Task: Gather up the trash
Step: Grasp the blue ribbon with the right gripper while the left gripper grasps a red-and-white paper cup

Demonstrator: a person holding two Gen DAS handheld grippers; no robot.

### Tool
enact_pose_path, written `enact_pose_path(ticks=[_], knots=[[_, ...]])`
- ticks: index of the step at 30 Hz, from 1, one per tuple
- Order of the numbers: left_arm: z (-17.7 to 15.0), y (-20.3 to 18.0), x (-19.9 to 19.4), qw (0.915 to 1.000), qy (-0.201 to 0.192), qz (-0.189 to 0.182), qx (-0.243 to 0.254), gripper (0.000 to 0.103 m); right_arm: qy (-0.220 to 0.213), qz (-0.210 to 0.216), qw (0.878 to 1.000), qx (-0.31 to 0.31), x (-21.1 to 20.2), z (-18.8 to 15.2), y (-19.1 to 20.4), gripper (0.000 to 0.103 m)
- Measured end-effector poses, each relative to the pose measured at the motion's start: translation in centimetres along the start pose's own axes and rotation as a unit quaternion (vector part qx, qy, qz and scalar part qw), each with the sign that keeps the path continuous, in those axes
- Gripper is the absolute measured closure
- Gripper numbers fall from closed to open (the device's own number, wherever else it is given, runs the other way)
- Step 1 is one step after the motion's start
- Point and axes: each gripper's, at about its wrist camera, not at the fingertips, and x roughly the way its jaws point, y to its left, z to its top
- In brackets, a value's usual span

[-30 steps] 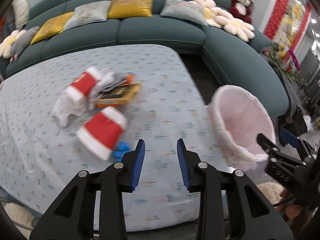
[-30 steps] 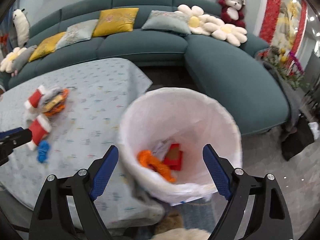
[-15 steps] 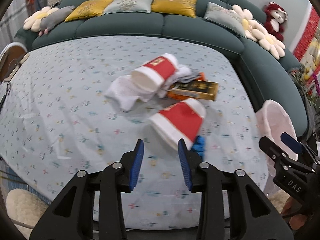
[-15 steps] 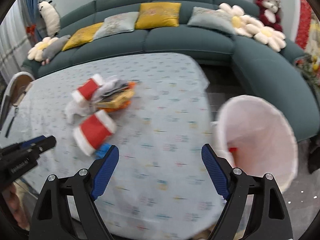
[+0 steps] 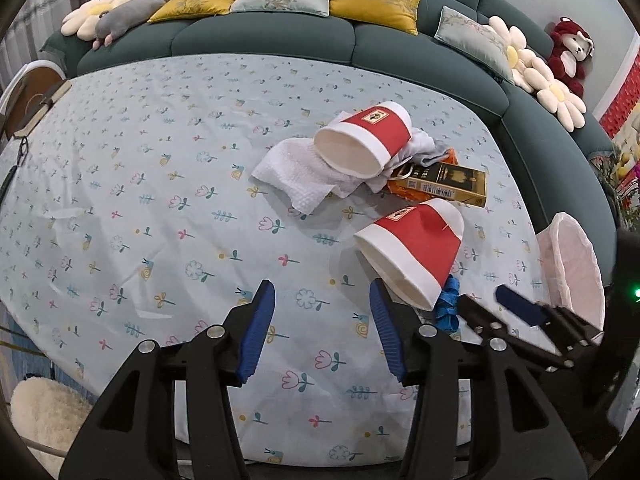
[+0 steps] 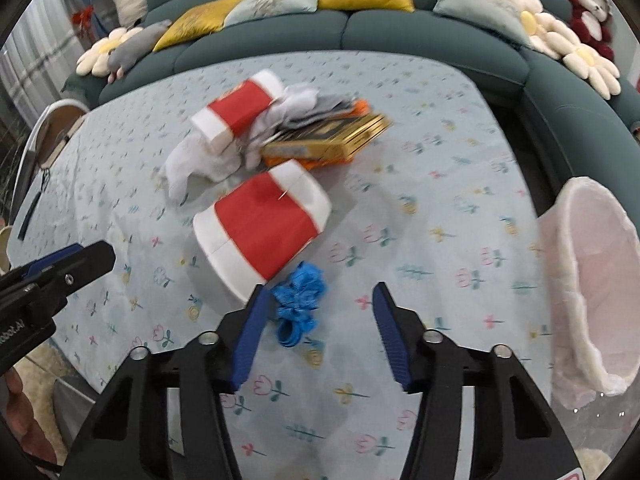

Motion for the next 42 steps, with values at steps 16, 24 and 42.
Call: enact_pose_path(ticks=[16, 24, 42], knots=[[0.6, -4.0, 3.2, 0.9977, 0.035, -0.055, 0.018, 0.056, 0.013, 0.01, 1.0, 0.0, 0.8, -0.5, -0.9, 0.09], [0.8, -6.5, 5.6, 0.9949, 0.058, -0.082, 0.008, 0.05, -0.008, -0.01, 0.999, 0.031, -1.0, 0.1, -4.4, 0.09], [1.1, -9.1, 7.9, 0.9912, 0.082, -0.103, 0.015, 0.083, -0.017, -0.017, 0.998, 0.056, -1.9, -0.5, -7.7, 0.09]])
